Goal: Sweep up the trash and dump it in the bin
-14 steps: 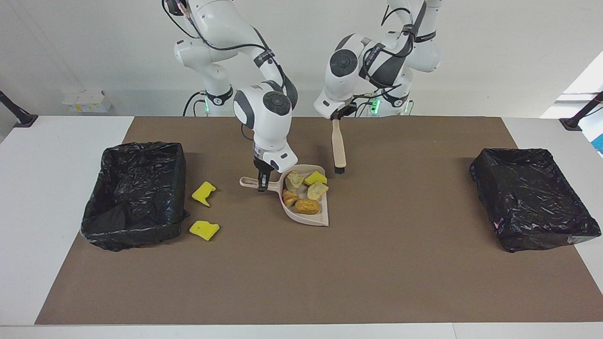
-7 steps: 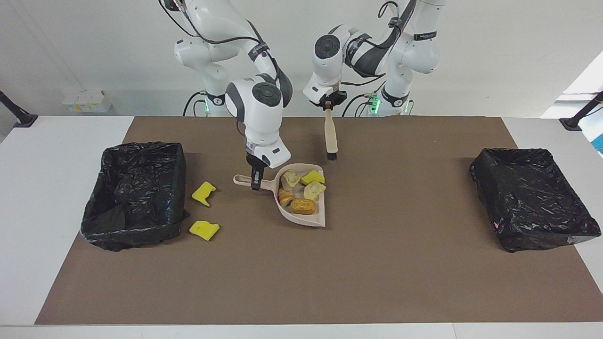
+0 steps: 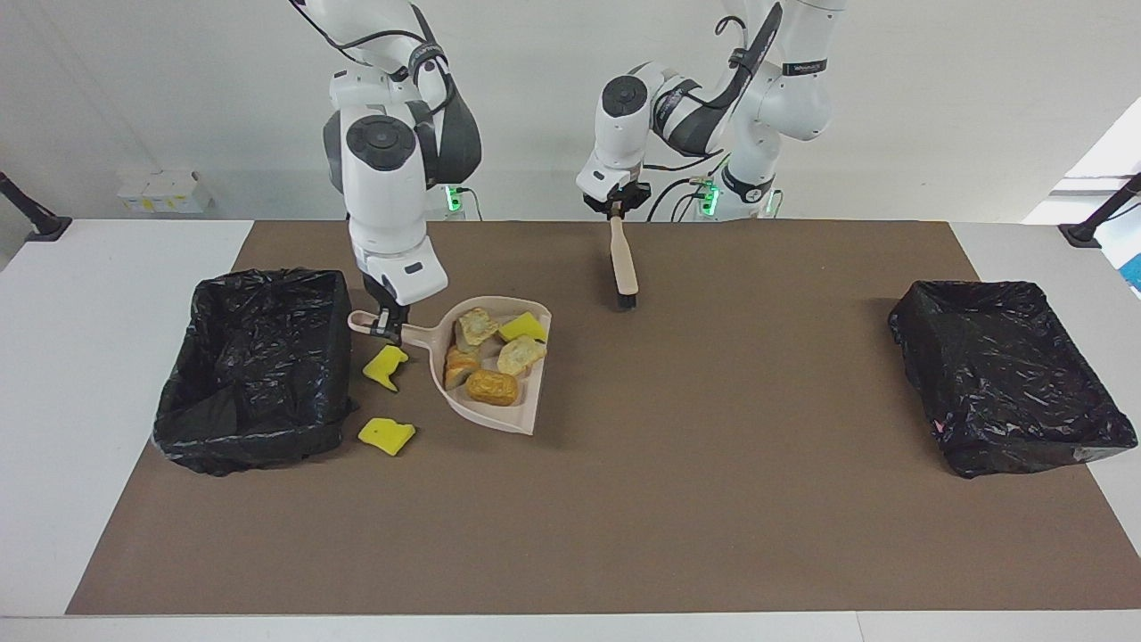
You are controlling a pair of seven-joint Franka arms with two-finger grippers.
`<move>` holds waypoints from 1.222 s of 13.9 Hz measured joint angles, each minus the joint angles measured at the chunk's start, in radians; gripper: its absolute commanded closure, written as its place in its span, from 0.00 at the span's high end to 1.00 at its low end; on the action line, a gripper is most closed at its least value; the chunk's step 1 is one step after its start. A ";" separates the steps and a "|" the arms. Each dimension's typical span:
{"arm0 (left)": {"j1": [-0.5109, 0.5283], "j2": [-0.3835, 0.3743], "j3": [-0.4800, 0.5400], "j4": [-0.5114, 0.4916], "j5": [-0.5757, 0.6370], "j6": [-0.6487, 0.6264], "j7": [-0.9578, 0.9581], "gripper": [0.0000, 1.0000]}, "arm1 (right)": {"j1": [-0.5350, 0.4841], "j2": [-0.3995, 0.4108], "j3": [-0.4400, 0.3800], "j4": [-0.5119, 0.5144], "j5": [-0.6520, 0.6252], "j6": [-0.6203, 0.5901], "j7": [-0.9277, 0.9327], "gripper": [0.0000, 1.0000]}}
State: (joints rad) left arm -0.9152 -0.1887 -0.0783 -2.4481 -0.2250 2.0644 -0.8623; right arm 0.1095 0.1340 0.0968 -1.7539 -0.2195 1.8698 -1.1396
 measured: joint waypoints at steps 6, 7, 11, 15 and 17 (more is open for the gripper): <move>-0.005 0.030 0.002 -0.001 -0.002 0.032 0.026 0.51 | -0.173 -0.017 -0.004 0.067 0.001 -0.068 -0.266 0.00; -0.005 0.032 0.004 -0.001 -0.002 0.035 0.029 0.59 | -0.210 -0.020 -0.004 0.067 0.002 -0.074 -0.328 0.00; -0.004 0.035 0.013 0.003 -0.002 0.049 0.035 1.00 | -0.364 -0.021 -0.008 0.069 0.001 -0.076 -0.590 0.00; 0.066 0.068 0.024 0.106 0.009 0.037 0.056 1.00 | -0.471 -0.022 -0.016 0.073 -0.086 -0.047 -0.717 0.00; 0.118 0.077 0.028 0.182 0.073 -0.001 0.079 1.00 | -0.493 -0.022 -0.018 0.073 -0.201 -0.011 -0.717 0.00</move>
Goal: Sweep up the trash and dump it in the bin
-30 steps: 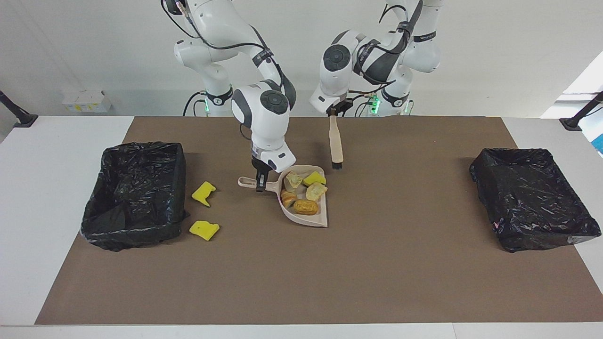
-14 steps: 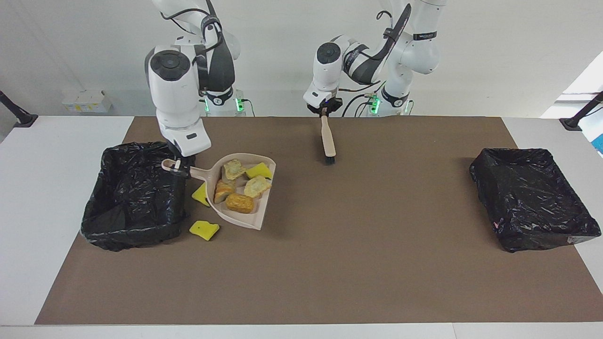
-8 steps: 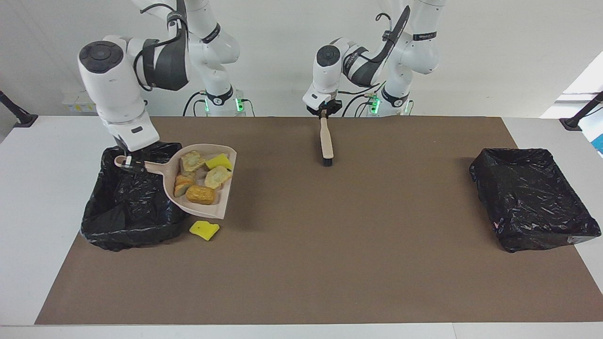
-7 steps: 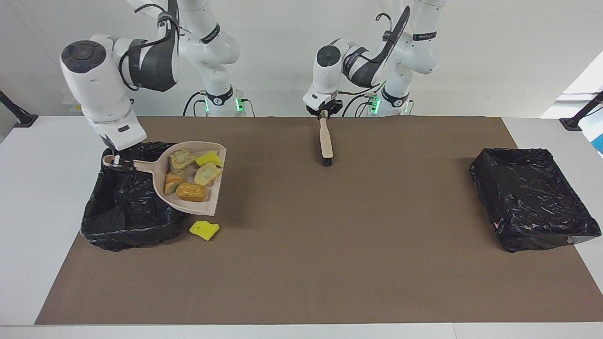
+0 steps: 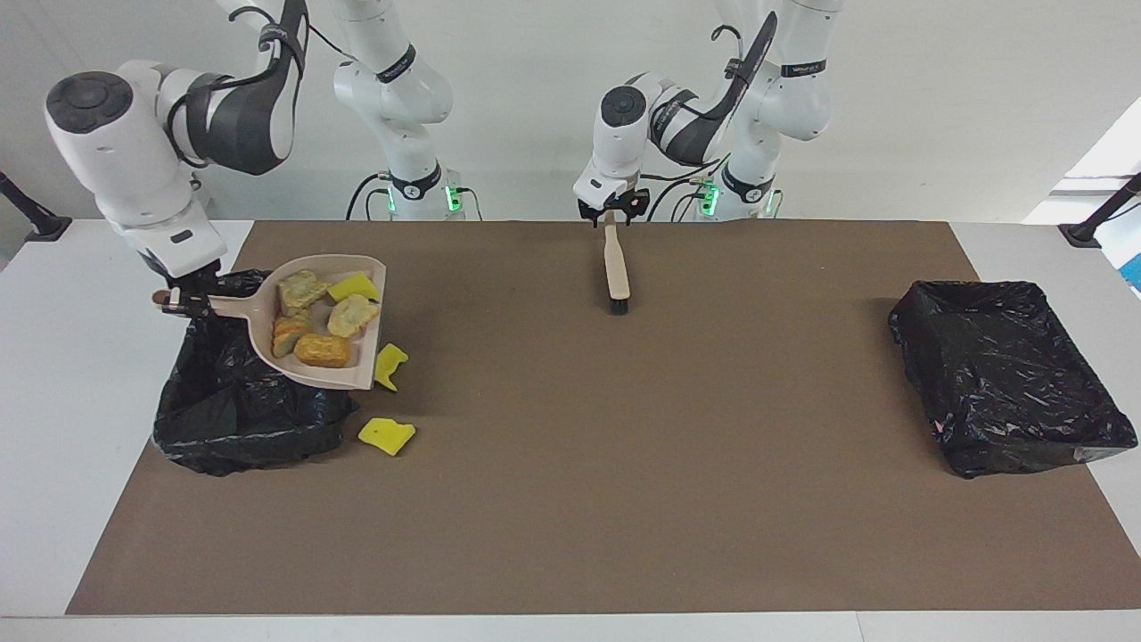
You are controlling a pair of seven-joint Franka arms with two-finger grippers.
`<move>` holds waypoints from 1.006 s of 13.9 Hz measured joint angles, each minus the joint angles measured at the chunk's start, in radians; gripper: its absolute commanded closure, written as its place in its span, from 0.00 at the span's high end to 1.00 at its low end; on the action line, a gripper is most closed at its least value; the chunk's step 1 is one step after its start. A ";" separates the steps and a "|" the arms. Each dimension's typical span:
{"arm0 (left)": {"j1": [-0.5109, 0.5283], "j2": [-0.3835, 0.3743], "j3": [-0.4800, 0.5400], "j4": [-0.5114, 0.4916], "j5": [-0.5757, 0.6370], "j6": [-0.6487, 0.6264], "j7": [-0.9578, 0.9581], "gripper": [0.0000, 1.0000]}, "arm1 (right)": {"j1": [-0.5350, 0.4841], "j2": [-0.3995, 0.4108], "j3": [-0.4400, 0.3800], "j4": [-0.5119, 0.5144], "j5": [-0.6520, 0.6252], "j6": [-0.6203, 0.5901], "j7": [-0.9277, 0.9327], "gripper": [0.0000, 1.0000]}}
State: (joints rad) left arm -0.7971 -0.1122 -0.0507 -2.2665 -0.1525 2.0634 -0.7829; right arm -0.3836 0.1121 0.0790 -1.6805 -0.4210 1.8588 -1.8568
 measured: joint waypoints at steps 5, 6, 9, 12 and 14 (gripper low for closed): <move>0.190 0.001 0.007 0.217 0.074 -0.097 0.167 1.00 | 0.020 -0.008 0.009 -0.011 -0.302 0.019 0.042 0.00; 0.235 0.002 0.009 0.273 0.098 -0.145 0.205 1.00 | 0.038 -0.018 0.011 -0.026 -0.365 0.025 0.080 0.00; 0.358 0.002 0.013 0.444 0.121 -0.331 0.338 1.00 | 0.102 -0.069 0.016 -0.112 -0.521 0.055 0.212 0.00; 0.464 -0.002 0.016 0.612 0.125 -0.517 0.499 1.00 | 0.130 -0.105 0.017 -0.156 -0.558 0.057 0.235 0.00; 0.524 -0.002 0.018 0.695 0.128 -0.587 0.566 1.00 | 0.129 -0.111 0.016 -0.157 -0.561 0.057 0.235 0.00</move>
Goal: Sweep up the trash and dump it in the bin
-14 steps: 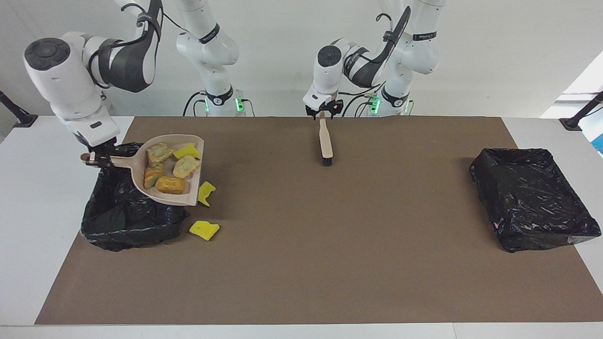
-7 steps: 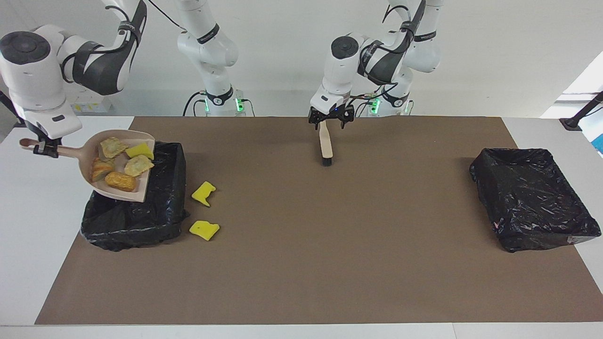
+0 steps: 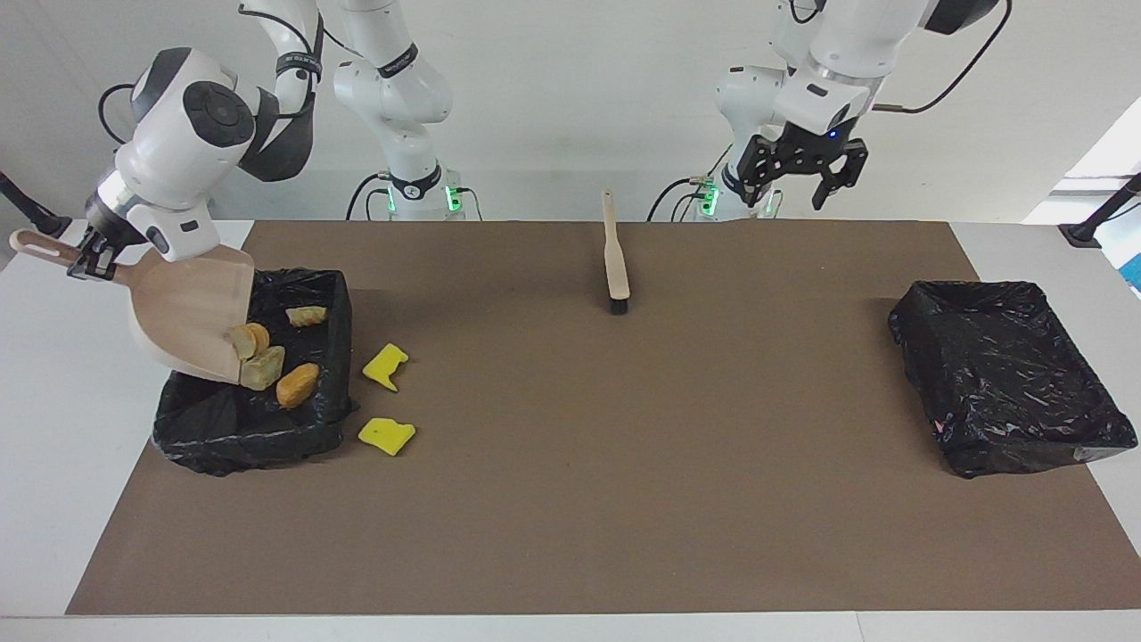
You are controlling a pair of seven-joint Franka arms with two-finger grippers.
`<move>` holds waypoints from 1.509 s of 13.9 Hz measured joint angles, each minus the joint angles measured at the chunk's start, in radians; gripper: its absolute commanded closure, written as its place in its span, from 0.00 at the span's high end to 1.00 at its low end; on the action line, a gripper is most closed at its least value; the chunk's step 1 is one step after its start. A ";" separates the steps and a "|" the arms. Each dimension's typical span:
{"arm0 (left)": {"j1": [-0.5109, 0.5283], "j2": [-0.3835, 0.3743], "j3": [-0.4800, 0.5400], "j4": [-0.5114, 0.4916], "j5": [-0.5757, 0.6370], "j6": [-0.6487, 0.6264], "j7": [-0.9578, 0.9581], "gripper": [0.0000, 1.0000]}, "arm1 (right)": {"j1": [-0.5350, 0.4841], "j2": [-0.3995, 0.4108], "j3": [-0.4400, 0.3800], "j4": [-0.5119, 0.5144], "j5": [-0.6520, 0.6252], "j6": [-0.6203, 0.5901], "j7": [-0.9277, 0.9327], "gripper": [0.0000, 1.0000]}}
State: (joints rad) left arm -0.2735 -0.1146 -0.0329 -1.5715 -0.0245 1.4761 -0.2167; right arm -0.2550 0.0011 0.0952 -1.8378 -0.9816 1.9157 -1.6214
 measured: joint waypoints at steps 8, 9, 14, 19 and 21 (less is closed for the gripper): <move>0.103 0.074 0.005 0.129 0.000 -0.048 0.093 1.00 | -0.002 -0.030 -0.003 0.077 0.303 -0.076 -0.031 0.00; 0.112 0.080 0.006 0.136 0.000 -0.063 0.117 1.00 | -0.005 -0.032 -0.004 0.083 0.393 -0.096 -0.032 0.00; 0.131 0.081 0.005 0.143 0.000 -0.086 0.148 1.00 | -0.010 -0.032 -0.002 0.082 0.649 -0.103 0.076 0.00; 0.139 0.075 0.003 0.146 -0.001 -0.095 0.170 1.00 | 0.081 -0.032 0.010 0.068 0.729 -0.104 0.538 0.00; 0.140 0.075 0.003 0.146 -0.001 -0.096 0.170 1.00 | 0.131 -0.030 0.013 0.049 0.783 -0.105 0.694 0.00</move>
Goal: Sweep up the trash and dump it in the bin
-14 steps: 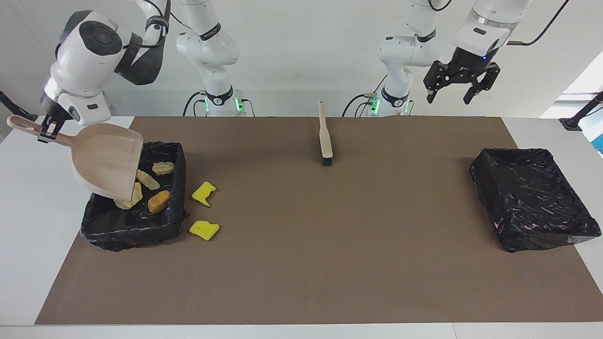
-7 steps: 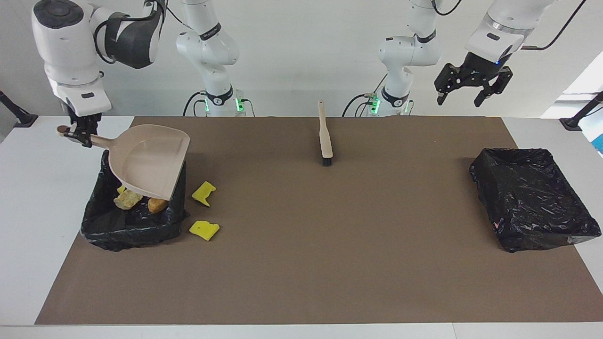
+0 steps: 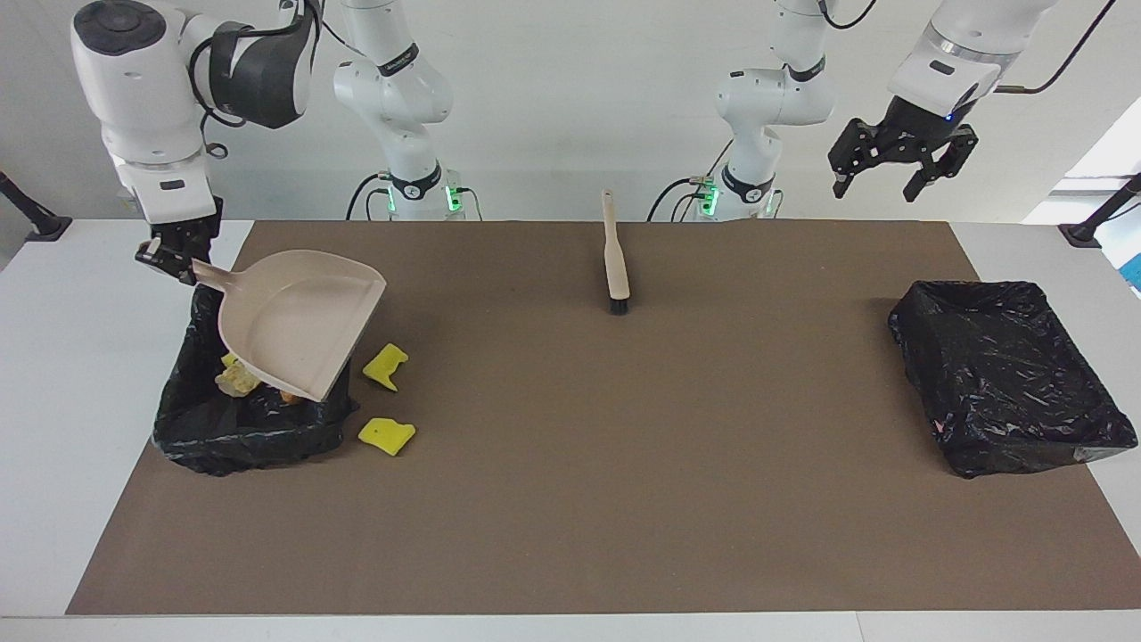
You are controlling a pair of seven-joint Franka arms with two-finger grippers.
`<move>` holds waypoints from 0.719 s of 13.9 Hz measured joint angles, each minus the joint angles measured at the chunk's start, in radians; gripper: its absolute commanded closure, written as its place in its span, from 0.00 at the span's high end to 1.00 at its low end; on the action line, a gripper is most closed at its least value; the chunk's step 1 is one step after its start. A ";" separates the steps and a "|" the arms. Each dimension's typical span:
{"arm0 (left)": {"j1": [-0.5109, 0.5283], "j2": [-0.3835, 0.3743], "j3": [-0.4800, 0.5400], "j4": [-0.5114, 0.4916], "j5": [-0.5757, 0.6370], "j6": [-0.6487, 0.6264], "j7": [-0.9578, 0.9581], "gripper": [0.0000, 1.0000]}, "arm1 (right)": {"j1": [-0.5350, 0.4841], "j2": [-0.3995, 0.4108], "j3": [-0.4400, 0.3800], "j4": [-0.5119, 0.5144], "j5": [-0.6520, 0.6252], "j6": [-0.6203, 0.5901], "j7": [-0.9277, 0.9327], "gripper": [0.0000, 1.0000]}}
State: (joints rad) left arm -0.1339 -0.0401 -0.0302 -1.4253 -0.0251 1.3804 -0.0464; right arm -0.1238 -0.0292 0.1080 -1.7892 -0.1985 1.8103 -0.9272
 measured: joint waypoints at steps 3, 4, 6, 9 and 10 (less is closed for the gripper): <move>0.000 0.000 0.000 0.000 0.000 -0.002 0.000 1.00 | 0.121 0.016 0.003 -0.023 0.033 0.000 0.281 0.00; 0.001 0.000 0.000 0.000 0.000 -0.002 0.000 1.00 | 0.172 0.029 0.004 -0.026 0.041 0.000 0.383 0.00; 0.001 0.000 0.000 0.000 0.000 -0.002 0.000 1.00 | 0.279 0.070 0.005 -0.027 0.048 0.001 0.605 0.00; 0.003 0.000 0.000 0.000 0.000 -0.002 0.000 1.00 | 0.419 0.149 0.006 -0.019 0.074 0.043 0.902 0.00; 0.004 0.000 0.000 0.000 0.000 -0.002 0.000 1.00 | 0.448 0.174 0.006 -0.007 0.088 0.057 0.981 0.00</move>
State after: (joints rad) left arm -0.1303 -0.0401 -0.0303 -1.4253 -0.0251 1.3784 -0.0464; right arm 0.3246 0.1447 0.1141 -1.7961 -0.1104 1.8674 0.0536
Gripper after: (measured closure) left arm 0.000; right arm 0.692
